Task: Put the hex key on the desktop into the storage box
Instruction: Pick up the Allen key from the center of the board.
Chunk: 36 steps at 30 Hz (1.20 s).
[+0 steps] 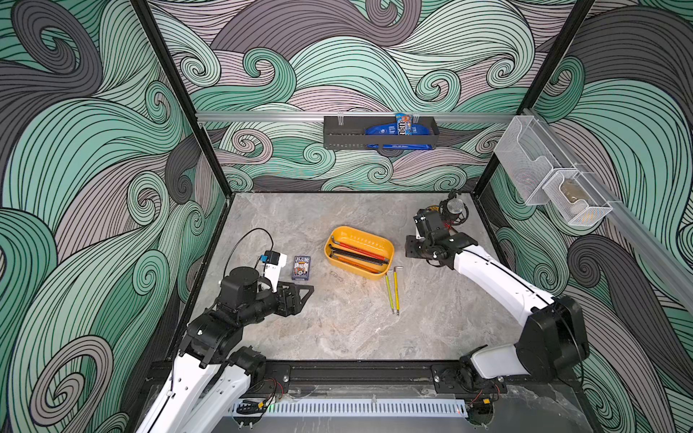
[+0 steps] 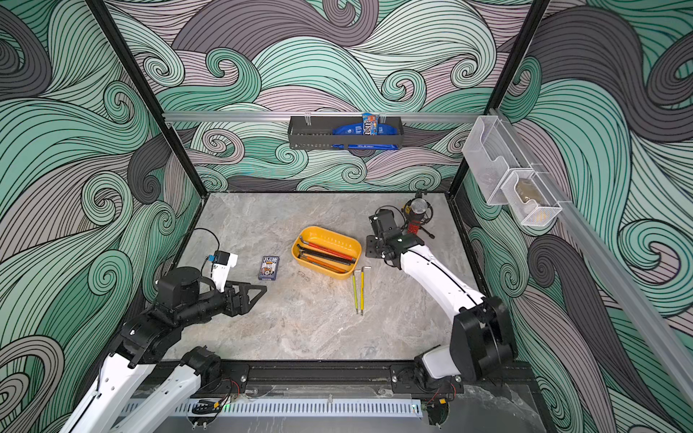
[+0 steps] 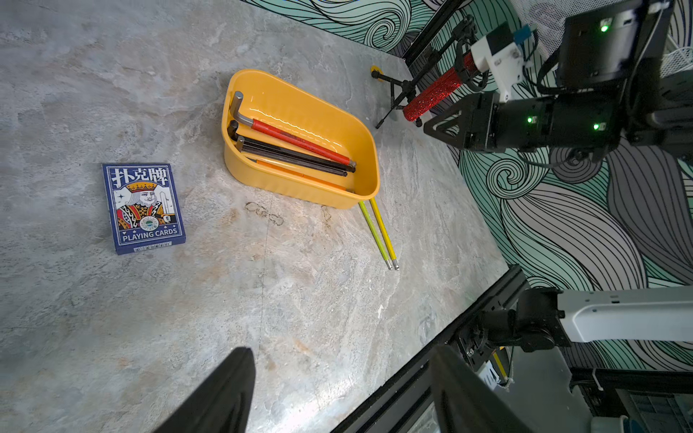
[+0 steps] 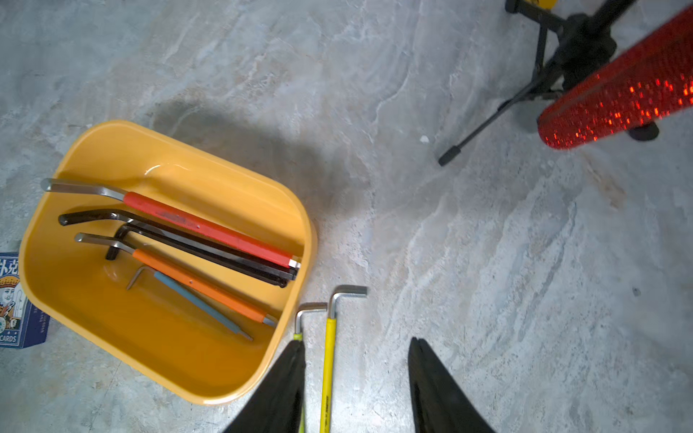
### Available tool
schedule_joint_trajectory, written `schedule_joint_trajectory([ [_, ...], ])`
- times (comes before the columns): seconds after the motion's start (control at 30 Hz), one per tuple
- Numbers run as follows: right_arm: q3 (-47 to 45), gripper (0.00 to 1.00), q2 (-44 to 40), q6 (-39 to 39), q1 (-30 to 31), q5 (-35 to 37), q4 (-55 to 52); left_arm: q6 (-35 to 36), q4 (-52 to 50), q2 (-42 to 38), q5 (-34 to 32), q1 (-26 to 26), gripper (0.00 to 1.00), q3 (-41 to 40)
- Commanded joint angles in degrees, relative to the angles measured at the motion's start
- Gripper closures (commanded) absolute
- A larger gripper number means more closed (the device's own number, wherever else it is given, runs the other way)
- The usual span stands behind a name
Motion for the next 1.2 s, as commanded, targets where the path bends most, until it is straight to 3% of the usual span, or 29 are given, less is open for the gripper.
schedule_joint_trajectory([
  [0.0, -3.97, 0.55, -0.69, 6.31, -1.03, -1.01, -3.33, 0.18, 0.82, 0.00, -0.80, -0.28, 0.24, 1.12],
  [0.37, -6.18, 0.60, 7.04, 7.33, -0.93, -8.90, -2.83, 0.19, 0.66, 0.09, -0.58, -0.18, 0.24, 1.36],
  [0.77, -3.82, 0.59, 14.37, 8.53, 5.32, -9.63, -1.09, 0.14, 1.08, 0.10, -0.49, -0.25, 0.23, 1.04],
  [1.17, -3.99, 0.63, 18.24, 9.28, 6.43, -7.99, -0.33, 0.31, 1.26, 0.59, -0.10, -0.23, 0.24, 1.21],
])
